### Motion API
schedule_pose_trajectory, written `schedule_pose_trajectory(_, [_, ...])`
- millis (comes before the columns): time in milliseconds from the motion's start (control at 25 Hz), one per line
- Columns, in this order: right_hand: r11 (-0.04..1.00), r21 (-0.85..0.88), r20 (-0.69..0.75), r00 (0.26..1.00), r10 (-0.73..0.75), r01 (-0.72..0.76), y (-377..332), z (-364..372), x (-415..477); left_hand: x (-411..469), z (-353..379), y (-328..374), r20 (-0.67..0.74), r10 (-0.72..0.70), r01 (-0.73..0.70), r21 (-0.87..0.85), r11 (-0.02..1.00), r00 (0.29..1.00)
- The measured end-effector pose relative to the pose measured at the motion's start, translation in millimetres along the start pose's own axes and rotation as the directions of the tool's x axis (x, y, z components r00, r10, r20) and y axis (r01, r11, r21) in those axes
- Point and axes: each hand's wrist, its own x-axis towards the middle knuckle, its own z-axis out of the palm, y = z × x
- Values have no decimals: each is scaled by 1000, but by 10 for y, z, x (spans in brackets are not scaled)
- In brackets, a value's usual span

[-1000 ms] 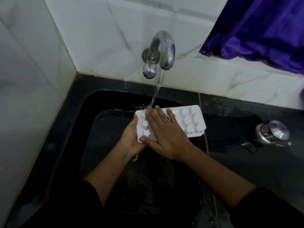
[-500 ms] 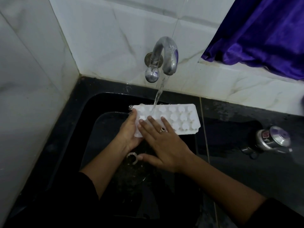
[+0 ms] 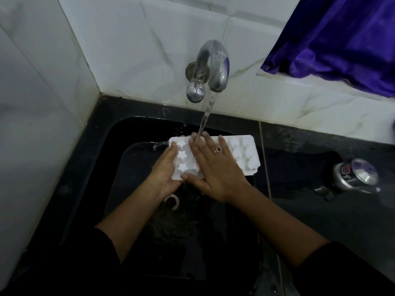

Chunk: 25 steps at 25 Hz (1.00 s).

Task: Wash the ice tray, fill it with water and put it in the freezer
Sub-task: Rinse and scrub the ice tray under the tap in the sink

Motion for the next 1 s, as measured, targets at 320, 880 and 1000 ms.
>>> schedule_pose_trajectory(320, [998,-28,-10,999,-48,48,-50,0,0,87,-201,111,17,-8,9,-62,998,1000])
schedule_pose_trajectory(880, [995,-71,74,995,-69,74,-137,133,-221,58,-484,193,-82,19,-24,-66,998,996])
schedule_pose_trajectory(1000, [994,-73,56,996,-73,77,-88,149,-184,64,-548,229,-91,16,-22,-63,998,996])
